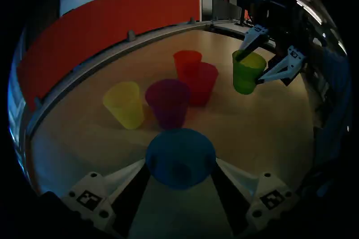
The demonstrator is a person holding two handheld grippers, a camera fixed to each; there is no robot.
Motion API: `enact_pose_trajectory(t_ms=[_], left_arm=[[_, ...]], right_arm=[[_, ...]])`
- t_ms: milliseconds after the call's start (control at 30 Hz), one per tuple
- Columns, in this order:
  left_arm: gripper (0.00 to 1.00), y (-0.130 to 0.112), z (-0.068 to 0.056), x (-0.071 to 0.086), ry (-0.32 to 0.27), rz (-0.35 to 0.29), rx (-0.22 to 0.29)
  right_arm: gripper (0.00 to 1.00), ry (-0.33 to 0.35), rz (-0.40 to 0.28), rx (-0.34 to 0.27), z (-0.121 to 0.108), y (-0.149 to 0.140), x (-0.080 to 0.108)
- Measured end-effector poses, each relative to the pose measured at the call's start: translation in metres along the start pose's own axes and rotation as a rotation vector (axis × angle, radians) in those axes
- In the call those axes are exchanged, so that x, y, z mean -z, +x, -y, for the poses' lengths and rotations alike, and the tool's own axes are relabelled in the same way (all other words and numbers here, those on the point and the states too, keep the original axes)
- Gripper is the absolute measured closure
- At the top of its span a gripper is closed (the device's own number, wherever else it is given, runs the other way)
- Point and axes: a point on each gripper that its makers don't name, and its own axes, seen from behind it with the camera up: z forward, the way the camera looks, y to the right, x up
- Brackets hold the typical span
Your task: Pour water
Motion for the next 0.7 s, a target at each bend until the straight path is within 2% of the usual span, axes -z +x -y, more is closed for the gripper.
enact_pose_trajectory(t_ms=[400, 467, 533, 700], left_arm=[[0.14, -0.012, -0.001, -0.002, -0.008, 0.015, 0.028], [0.13, -0.016, -0.003, -0.002, -0.015, 0.027, 0.034], [0.07, -0.018, -0.005, -0.001, -0.024, 0.035, 0.040], [0.05, -0.022, -0.006, -0.001, -0.024, 0.052, 0.049]], right_arm=[[0.11, -0.003, 0.006, -0.006, 0.000, -0.002, -0.004], [0.11, -0.004, 0.007, -0.006, 0.000, -0.003, -0.005], [0.11, -0.005, 0.007, -0.007, 0.000, -0.003, -0.005], [0.11, -0.006, 0.009, -0.012, 0.000, -0.004, -0.007]])
